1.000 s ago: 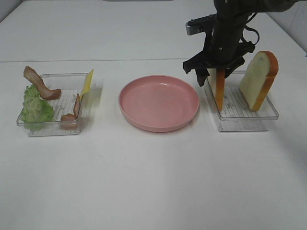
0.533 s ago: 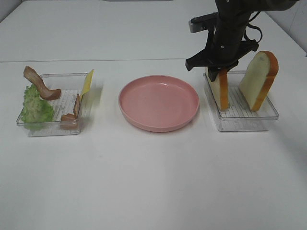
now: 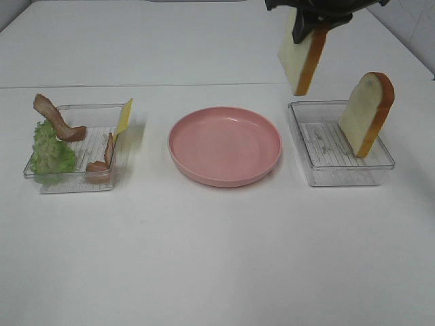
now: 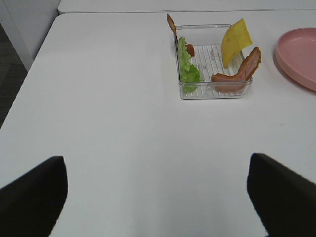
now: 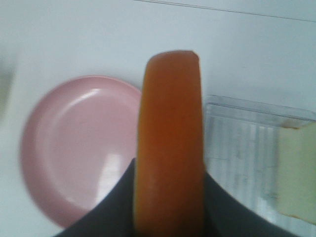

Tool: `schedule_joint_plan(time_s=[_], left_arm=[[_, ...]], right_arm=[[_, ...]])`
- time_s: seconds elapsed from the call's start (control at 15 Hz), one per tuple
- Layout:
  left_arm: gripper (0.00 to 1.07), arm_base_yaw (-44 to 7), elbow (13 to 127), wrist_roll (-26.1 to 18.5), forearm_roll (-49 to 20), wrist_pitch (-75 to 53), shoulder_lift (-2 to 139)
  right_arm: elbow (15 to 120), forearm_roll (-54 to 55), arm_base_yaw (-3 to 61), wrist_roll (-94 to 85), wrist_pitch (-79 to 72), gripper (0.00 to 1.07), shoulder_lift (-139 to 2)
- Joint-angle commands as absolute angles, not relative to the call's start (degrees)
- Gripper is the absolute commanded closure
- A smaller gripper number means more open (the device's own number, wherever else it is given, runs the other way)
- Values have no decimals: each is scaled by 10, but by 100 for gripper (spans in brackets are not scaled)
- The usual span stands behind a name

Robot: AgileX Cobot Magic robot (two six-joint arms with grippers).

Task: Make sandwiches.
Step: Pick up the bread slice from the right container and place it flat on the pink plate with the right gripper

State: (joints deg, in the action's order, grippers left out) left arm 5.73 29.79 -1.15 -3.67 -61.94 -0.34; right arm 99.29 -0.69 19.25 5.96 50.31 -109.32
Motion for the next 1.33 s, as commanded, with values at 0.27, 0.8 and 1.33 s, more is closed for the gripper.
schedule_joint_plan(time_s=[0.27, 0.8, 1.33], left_arm=[[16, 60, 297, -12, -40, -617, -11], [16, 60, 297, -12, -40, -617, -11], [16, 60, 297, -12, -40, -617, -11]], right_arm=[[993, 305, 194, -92, 506, 107, -1121], [993, 441, 194, -202, 516, 107, -1226], [993, 445, 194, -226, 454, 107, -1279]])
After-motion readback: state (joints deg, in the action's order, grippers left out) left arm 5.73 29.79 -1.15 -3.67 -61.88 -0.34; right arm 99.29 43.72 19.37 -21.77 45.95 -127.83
